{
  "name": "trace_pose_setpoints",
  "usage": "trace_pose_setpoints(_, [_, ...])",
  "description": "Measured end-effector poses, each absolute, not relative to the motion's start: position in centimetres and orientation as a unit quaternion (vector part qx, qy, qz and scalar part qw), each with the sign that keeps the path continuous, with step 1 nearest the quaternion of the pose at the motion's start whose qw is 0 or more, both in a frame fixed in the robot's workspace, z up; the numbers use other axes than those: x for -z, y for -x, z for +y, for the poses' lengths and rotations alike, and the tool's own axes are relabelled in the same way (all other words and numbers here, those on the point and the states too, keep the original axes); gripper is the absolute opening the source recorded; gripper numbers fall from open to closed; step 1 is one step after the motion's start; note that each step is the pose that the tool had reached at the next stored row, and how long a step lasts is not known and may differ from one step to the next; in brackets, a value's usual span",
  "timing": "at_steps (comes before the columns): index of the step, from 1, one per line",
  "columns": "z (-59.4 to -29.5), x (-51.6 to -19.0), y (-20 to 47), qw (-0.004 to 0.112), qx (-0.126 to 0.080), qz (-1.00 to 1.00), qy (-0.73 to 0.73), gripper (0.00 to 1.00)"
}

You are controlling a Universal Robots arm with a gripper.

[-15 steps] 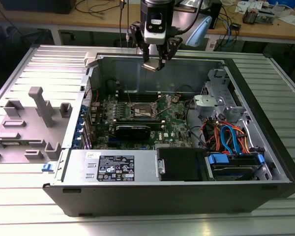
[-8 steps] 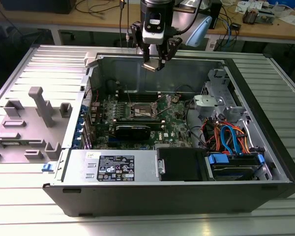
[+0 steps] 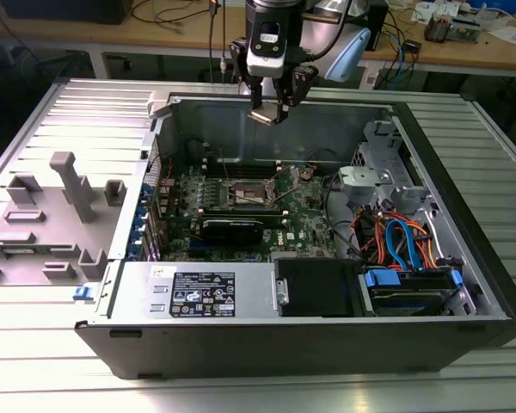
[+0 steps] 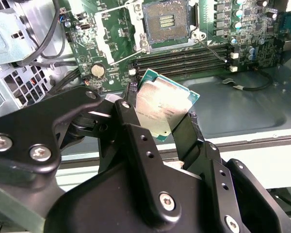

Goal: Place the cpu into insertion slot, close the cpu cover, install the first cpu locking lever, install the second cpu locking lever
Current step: 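Place the cpu into insertion slot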

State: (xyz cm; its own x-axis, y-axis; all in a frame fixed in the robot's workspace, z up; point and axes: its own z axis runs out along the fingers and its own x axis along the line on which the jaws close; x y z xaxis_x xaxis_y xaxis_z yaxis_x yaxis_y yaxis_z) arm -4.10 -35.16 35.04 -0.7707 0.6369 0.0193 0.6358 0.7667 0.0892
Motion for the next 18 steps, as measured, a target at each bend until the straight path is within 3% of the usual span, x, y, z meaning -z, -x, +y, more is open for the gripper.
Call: trace_pose_setpoints(18, [-35.17, -35.02, 4.10, 0.007, -0.045, 0.929, -0.367, 0.54])
